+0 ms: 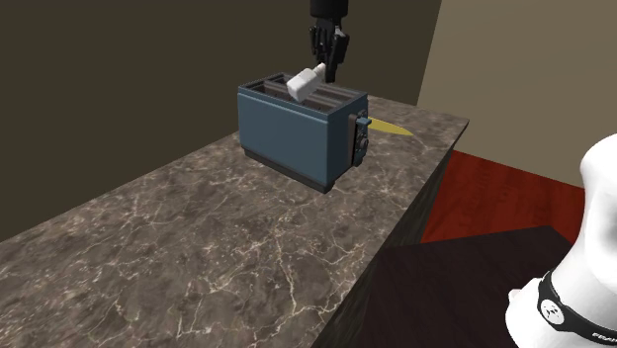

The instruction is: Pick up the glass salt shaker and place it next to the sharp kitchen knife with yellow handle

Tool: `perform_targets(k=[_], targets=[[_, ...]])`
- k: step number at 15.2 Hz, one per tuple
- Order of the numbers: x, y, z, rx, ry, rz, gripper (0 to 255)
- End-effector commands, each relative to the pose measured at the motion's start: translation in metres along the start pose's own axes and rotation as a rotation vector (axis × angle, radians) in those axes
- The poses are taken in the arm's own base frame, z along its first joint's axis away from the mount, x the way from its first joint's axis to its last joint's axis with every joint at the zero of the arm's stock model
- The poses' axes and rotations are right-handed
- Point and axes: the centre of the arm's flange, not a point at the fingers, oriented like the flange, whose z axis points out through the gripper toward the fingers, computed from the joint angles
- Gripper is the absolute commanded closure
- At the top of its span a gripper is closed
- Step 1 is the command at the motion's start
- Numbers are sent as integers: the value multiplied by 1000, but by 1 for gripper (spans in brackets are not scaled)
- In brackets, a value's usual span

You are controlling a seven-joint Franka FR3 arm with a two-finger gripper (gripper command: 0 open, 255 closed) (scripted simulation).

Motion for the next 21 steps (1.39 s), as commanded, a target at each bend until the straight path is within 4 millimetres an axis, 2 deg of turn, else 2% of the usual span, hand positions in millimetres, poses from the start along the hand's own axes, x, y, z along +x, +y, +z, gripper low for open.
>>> perform_targets(k=[1, 14, 21], targets=[[-18, 20, -1, 0, 0, -2, 255], [-133, 145, -5, 0, 0, -2, 255], [-133, 146, 32, 0, 0, -2, 255]])
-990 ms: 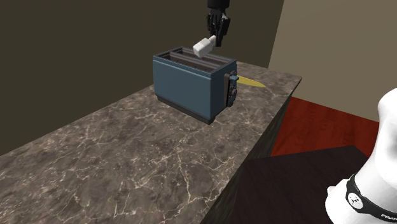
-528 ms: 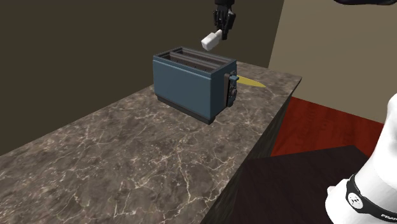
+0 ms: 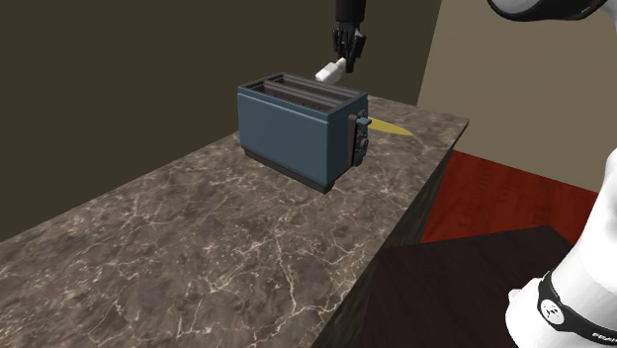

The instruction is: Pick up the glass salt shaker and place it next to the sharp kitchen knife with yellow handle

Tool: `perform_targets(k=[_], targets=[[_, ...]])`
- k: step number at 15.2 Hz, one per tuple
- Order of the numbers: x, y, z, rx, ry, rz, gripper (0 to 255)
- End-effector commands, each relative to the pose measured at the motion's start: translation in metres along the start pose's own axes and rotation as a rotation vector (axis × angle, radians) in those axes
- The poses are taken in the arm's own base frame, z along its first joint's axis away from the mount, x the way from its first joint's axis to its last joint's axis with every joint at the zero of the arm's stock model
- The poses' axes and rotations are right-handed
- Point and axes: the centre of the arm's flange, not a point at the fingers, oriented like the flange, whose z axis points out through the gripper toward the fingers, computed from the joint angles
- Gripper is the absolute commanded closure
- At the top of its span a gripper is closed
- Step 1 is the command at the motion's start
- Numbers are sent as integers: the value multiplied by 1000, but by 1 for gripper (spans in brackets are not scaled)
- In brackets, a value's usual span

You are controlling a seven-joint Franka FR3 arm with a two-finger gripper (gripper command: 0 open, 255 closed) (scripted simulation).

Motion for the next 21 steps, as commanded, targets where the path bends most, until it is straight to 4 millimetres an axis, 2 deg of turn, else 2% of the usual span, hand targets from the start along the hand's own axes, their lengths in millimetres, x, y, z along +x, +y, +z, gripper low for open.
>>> perform_targets(k=[1, 21], targets=[[0, 0, 10, -1, 0, 0, 255], [-2, 2, 115, -1, 0, 0, 255]])
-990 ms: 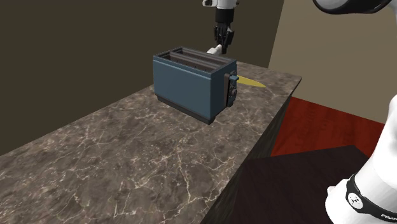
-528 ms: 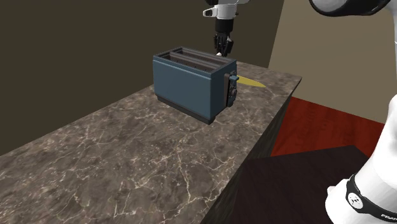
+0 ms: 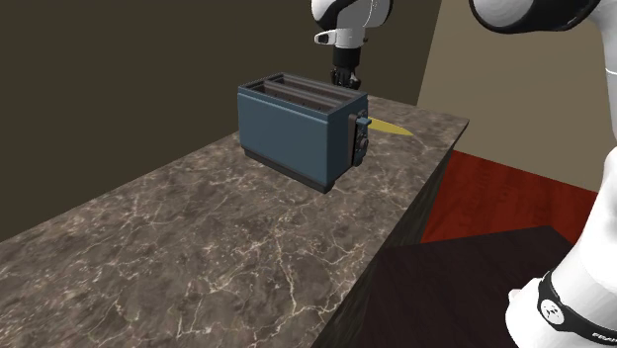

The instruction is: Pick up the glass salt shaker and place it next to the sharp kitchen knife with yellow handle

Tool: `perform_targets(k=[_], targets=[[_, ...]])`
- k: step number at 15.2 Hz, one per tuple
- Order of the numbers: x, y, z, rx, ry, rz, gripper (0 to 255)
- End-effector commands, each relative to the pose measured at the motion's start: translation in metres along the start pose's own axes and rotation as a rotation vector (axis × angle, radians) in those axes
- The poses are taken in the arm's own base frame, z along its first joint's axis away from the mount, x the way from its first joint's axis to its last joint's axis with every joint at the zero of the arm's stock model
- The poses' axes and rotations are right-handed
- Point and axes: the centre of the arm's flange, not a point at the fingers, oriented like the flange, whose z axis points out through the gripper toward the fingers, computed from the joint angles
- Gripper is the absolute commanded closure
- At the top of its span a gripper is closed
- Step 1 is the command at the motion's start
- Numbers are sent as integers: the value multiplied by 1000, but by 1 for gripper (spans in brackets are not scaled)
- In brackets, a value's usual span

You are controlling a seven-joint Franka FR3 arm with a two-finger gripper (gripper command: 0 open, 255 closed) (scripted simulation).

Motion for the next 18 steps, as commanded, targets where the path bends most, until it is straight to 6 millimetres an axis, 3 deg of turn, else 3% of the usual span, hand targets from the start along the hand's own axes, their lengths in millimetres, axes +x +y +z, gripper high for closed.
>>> perform_targets(k=[1, 9, 10, 15, 18], targets=[[-1, -1, 12, 0, 0, 0, 255], [-1, -1, 12, 0, 0, 0, 255], [0, -1, 12, 0, 0, 0, 0], [-1, -1, 12, 0, 0, 0, 0], [-1, -1, -27, 0, 0, 0, 0]])
